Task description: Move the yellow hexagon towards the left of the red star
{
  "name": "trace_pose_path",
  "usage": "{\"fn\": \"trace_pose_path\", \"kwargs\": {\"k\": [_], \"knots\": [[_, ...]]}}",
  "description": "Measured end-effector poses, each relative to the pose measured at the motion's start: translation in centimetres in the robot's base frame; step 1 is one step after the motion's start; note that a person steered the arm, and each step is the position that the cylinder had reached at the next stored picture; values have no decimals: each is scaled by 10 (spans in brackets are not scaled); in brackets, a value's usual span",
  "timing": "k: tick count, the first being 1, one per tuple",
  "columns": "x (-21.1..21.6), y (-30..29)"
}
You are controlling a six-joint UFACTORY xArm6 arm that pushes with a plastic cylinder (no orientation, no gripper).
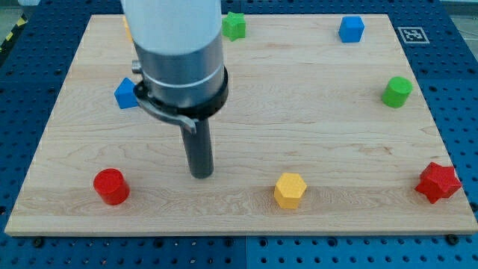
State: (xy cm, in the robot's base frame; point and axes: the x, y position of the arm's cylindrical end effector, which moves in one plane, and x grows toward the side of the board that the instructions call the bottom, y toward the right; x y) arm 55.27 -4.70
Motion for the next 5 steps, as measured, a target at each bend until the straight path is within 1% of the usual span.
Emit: {"fn": "trace_pose_path", "kwargs": {"k": [1,2,3,4,5], "knots": [[14,48],[35,60],[40,74],[33,79],[32,103]]}}
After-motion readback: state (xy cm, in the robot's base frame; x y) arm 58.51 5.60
